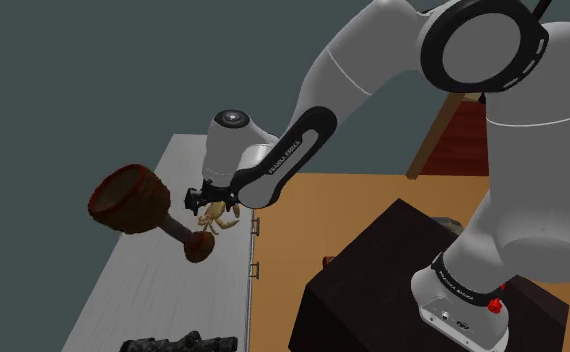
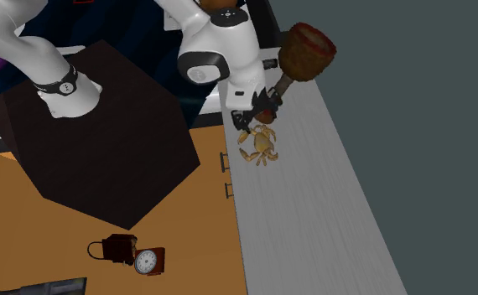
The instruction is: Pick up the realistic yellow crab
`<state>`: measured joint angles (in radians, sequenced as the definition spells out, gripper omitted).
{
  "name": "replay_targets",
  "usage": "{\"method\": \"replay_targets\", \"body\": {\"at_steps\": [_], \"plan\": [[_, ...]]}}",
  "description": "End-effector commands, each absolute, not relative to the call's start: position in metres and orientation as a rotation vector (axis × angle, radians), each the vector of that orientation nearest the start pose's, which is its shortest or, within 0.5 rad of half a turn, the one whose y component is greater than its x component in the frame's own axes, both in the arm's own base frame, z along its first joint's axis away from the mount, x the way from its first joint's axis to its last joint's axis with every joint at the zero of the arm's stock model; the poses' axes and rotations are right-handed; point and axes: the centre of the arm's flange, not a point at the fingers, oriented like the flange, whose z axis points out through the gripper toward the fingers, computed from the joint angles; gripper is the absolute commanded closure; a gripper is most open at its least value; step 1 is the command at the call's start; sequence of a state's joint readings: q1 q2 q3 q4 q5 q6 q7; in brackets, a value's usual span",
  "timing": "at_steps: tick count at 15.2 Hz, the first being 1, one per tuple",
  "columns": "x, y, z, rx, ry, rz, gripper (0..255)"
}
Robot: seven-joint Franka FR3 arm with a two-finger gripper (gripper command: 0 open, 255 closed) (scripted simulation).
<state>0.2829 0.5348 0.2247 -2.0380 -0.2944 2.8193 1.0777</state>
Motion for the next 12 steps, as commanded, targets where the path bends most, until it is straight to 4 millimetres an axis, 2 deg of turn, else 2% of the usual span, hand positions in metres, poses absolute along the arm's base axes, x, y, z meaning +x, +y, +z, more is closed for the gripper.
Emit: {"method": "replay_targets", "body": {"at_steps": [1, 7, 9, 10, 12], "plan": [[0.542, 0.312, 0.197, -2.902, 0.522, -0.305, 0], [0.542, 0.312, 0.162, -2.902, 0.522, -0.305, 0], [0.542, 0.312, 0.162, -2.902, 0.522, -0.305, 0], [0.542, 0.313, 0.162, -2.902, 0.521, -0.305, 255], [0.541, 0.312, 0.162, -2.902, 0.521, -0.305, 255]]}}
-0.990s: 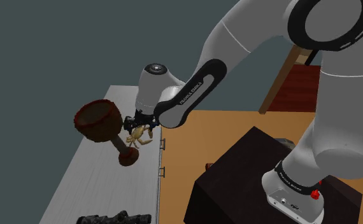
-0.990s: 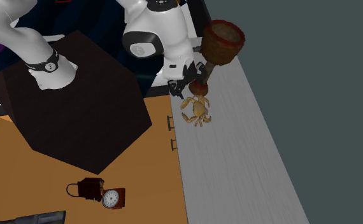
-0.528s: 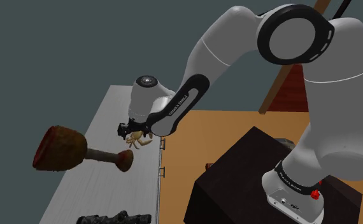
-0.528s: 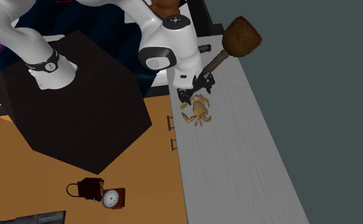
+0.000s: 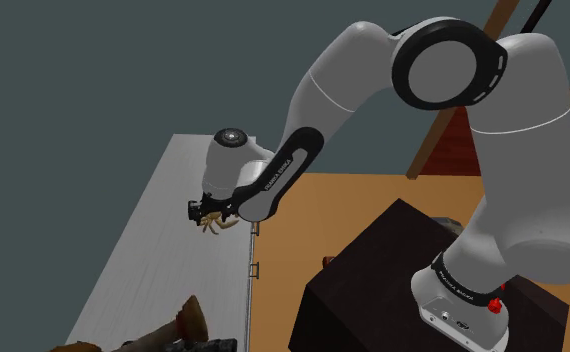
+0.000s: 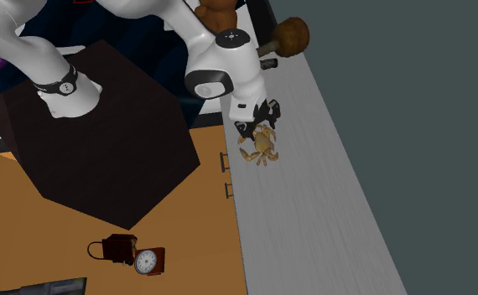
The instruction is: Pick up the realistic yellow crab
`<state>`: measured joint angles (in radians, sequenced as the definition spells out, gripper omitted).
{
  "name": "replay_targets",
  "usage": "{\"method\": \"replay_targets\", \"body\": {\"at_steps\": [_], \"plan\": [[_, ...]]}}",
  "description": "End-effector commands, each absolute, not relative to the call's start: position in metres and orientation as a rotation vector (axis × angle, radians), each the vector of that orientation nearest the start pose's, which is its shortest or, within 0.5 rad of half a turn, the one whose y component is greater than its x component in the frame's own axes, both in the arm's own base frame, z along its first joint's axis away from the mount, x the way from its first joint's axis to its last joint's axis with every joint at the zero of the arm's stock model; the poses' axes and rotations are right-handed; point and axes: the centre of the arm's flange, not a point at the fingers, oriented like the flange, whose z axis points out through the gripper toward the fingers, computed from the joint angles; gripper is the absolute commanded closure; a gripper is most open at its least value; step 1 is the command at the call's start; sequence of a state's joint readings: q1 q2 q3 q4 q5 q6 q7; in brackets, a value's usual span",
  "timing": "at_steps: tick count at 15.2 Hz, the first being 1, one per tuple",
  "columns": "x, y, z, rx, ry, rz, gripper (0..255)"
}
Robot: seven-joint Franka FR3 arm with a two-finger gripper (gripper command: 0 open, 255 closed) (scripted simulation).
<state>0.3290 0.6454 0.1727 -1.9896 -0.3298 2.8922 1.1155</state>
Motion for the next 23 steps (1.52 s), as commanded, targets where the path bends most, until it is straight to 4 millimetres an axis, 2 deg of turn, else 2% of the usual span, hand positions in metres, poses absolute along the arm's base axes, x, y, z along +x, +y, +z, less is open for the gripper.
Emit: {"method": "replay_targets", "body": {"at_steps": [1, 7, 22, 23], "plan": [[0.541, 0.313, 0.162, -2.902, 0.522, -0.305, 255], [0.542, 0.312, 0.162, -2.902, 0.522, -0.305, 255], [0.542, 0.312, 0.242, -2.902, 0.522, -0.305, 255], [0.542, 0.312, 0.242, -2.902, 0.521, -0.305, 255]]}}
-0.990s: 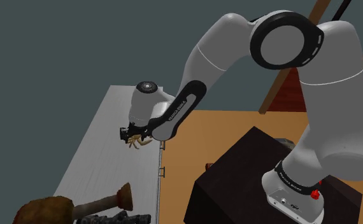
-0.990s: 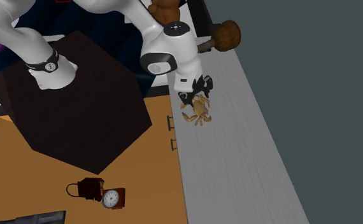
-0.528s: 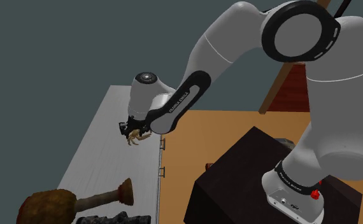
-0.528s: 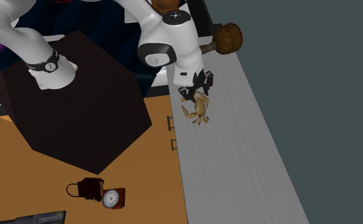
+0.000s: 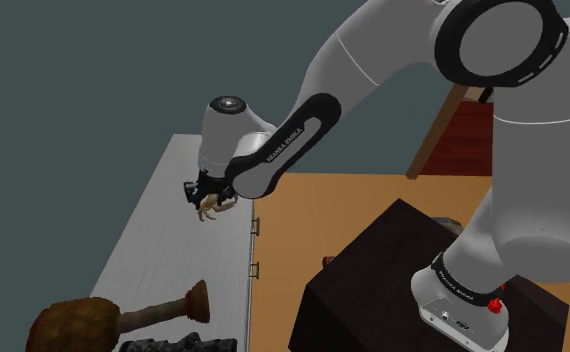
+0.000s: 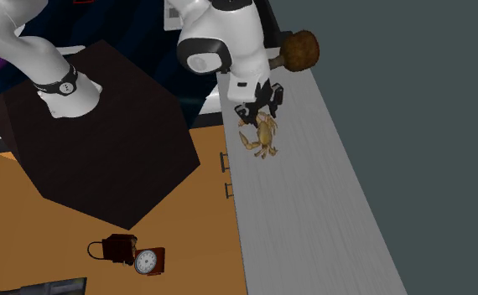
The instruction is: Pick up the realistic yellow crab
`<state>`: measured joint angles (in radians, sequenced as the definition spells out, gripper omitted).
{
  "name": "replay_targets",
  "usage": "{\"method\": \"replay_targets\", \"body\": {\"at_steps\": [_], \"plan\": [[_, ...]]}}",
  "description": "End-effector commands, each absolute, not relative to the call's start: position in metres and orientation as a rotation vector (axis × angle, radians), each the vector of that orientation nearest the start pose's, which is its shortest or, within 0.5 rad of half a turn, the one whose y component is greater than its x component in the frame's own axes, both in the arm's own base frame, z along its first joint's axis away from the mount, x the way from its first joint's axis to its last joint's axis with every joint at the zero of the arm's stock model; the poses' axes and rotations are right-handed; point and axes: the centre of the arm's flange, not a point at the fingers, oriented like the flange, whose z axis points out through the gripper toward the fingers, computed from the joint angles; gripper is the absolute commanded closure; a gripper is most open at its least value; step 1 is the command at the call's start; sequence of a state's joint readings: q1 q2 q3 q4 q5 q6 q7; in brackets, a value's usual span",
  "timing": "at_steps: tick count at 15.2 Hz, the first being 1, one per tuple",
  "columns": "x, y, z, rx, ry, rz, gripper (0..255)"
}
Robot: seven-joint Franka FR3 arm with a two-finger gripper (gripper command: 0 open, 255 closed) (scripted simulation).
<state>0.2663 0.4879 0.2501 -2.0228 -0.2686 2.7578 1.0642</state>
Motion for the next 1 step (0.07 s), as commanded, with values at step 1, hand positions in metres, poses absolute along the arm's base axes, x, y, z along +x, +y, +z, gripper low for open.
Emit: {"method": "replay_targets", "body": {"at_steps": [1], "plan": [[0.5420, 0.3124, 0.2424, -2.902, 0.522, -0.305, 255]]}}
